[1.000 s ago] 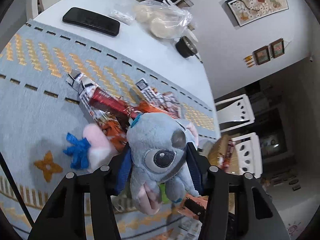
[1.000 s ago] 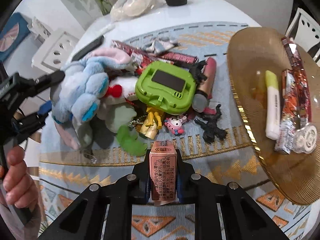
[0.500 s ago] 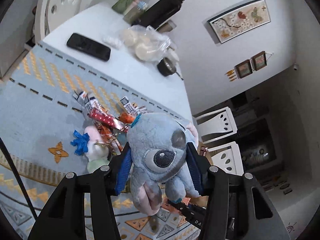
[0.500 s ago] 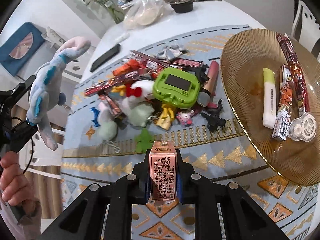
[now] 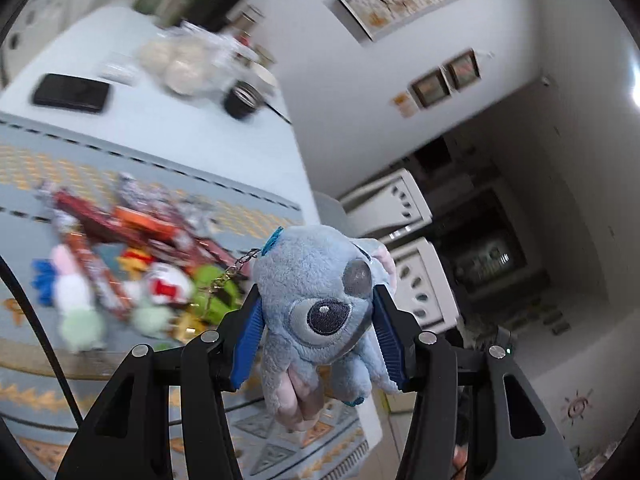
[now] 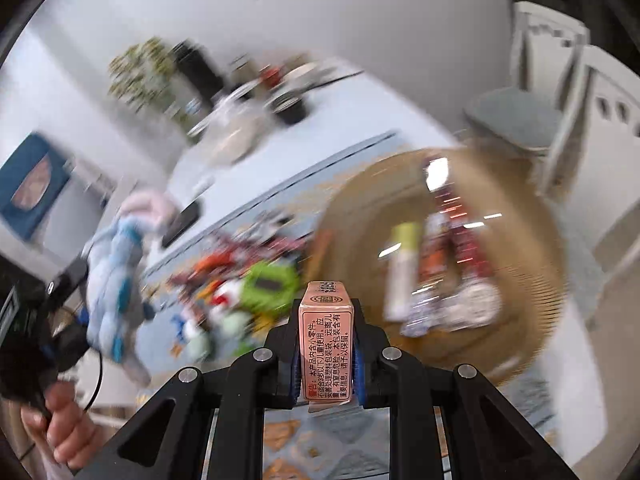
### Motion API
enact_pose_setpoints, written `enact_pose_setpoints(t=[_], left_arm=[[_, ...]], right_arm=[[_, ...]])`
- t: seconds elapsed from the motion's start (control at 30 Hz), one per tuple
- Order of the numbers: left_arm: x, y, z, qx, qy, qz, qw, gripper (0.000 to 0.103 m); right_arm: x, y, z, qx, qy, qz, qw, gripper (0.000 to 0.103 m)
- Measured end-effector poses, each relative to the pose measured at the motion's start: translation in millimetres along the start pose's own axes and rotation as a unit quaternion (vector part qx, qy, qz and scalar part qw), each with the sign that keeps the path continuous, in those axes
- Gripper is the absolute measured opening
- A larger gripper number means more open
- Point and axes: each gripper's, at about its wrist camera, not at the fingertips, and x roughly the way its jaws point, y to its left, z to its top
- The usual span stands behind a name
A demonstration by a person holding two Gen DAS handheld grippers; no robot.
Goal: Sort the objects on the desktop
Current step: 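Carry the koala and pink box onto the gold plate and release both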
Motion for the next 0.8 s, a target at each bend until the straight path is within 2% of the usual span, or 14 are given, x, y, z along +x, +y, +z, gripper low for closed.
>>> enact_pose_setpoints(t=[0.13, 0.27, 0.5, 0.53, 0.6, 0.7, 0.8], left_arm=[[39, -26, -6, 0.027, 0.031, -0.005, 0.9991, 0.049], [80, -42, -13, 0.053, 0.064, 0.010, 0.9965, 0.049], [140, -45, -20, 0.046, 0.096, 0.020, 0.9941, 0.055], [148, -42, -20, 0.035, 0.103, 0.019, 0.9939, 0.056], [164, -34, -19, 0.011, 0.112, 0.014, 0.9936, 0.058], [171, -27, -18, -0.003, 0.118, 0.021, 0.9928, 0.058], [162, -22, -18, -0.006, 0.112, 0.023, 0.9934, 0.058]], right_arm=[[-12, -42, 11, 0.032, -0.018, -0.038, 0.999, 0.019], [-19, -59, 16, 0.025, -0.022, -0.057, 0.998, 0.019], [-3, -79, 20, 0.030, -0.005, -0.067, 0.997, 0.019], [0, -83, 21, 0.035, -0.005, -0.066, 0.997, 0.022], [7, -91, 24, 0.049, -0.002, -0.053, 0.997, 0.045], [5, -99, 28, 0.065, -0.009, -0.041, 0.997, 0.052], [2, -102, 28, 0.065, -0.008, -0.041, 0.997, 0.054]])
